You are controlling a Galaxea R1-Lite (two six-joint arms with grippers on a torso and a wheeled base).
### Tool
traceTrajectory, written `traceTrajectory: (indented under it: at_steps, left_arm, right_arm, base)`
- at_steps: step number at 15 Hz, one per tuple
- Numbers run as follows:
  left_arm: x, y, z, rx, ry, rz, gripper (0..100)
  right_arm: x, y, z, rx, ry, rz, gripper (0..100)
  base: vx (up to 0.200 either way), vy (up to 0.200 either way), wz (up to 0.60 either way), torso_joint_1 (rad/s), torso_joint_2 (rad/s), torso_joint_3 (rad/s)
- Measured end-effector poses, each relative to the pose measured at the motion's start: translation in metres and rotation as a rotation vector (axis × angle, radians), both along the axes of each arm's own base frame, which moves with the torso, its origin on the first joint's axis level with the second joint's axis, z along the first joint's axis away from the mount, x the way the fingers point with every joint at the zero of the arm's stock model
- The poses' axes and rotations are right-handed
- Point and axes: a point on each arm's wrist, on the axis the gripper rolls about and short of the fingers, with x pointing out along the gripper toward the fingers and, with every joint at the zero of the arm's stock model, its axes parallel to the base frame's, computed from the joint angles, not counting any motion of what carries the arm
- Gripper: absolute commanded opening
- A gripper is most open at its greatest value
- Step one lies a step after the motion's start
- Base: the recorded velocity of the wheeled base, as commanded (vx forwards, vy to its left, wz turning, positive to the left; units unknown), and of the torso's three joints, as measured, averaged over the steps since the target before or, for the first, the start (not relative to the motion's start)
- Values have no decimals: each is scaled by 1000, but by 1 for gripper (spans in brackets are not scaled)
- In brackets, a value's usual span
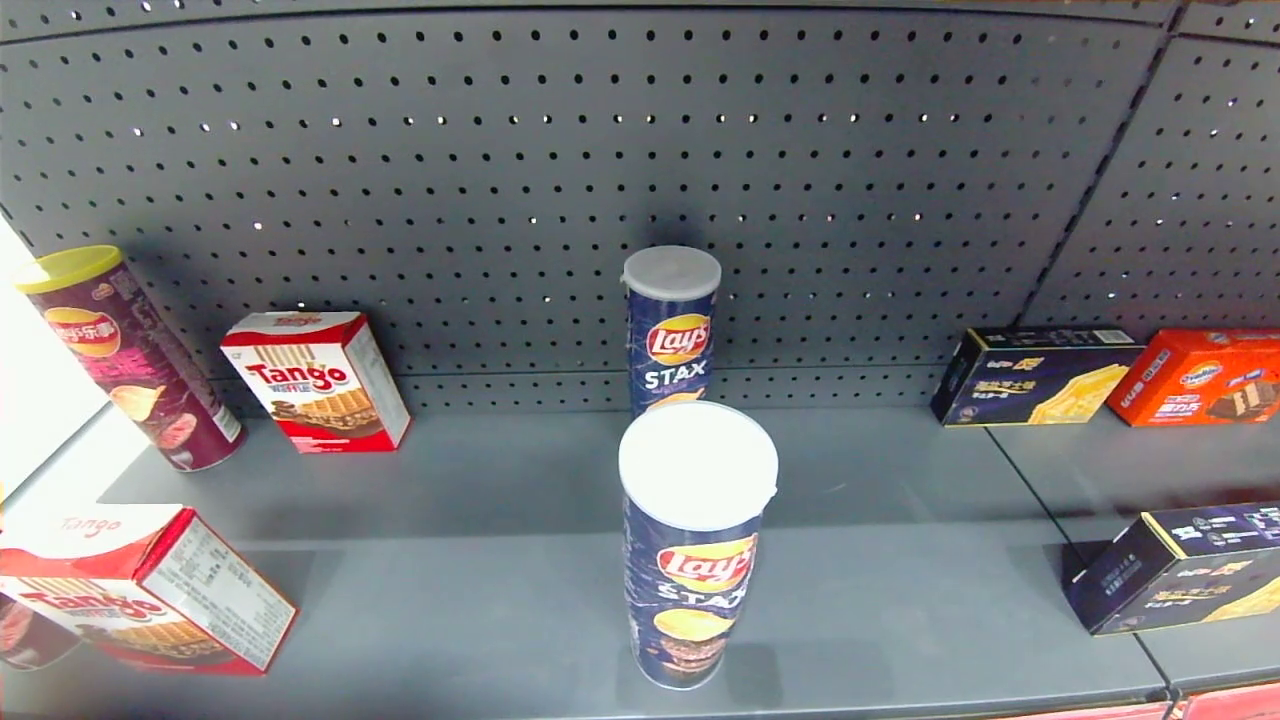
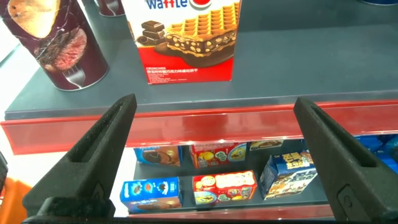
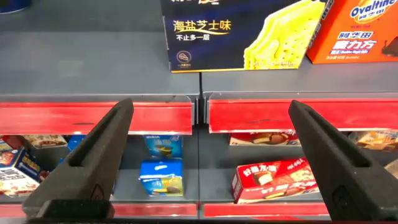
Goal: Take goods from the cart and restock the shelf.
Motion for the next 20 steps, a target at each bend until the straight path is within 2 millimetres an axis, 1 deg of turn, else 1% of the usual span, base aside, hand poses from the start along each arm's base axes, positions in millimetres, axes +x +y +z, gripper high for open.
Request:
traceTrajectory:
  at_steps: [16,18,20]
  left_arm:
    - [0,0,0,-6,0,6,100]
    - [0,0,0,-5,0,4,100]
    - [0,0,0,-7,-1,5,100]
  right_arm:
    - [0,0,0,-4,-3,3,100]
    - [0,0,0,-1,-3,1,100]
    - [0,0,0,-1,-3,0,100]
  base:
    - [0,0,0,0,0,0]
    - [0,0,600,5,0,0]
    - [0,0,0,0,0,0]
